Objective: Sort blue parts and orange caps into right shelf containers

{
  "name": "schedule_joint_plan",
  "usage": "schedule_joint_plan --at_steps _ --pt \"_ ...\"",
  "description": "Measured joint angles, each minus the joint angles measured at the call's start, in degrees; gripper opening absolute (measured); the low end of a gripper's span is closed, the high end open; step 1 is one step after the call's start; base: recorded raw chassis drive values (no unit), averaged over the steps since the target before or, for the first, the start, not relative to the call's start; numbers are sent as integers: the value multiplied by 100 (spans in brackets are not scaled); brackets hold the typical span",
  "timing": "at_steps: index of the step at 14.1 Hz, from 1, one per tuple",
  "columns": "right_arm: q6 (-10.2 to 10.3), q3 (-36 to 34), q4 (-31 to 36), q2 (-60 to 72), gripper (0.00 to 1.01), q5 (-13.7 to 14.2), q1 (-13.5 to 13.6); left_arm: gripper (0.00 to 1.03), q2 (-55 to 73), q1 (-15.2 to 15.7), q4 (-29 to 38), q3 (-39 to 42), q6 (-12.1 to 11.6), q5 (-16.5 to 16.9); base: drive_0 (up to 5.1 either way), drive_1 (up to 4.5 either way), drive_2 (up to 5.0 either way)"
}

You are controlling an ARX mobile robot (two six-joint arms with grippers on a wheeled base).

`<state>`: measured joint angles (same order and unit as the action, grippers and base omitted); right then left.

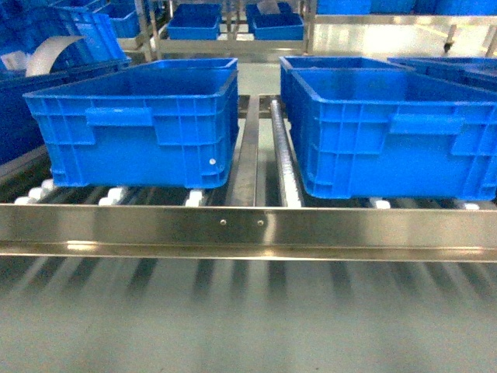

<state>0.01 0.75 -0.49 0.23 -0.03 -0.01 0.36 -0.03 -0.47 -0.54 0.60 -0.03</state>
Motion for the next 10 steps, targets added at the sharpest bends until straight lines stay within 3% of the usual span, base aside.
schedule_joint_plan --at_steps 10 --pt "-2 0 13 0 44 0 0 43 0 0 4 0 0 0 0 0 0"
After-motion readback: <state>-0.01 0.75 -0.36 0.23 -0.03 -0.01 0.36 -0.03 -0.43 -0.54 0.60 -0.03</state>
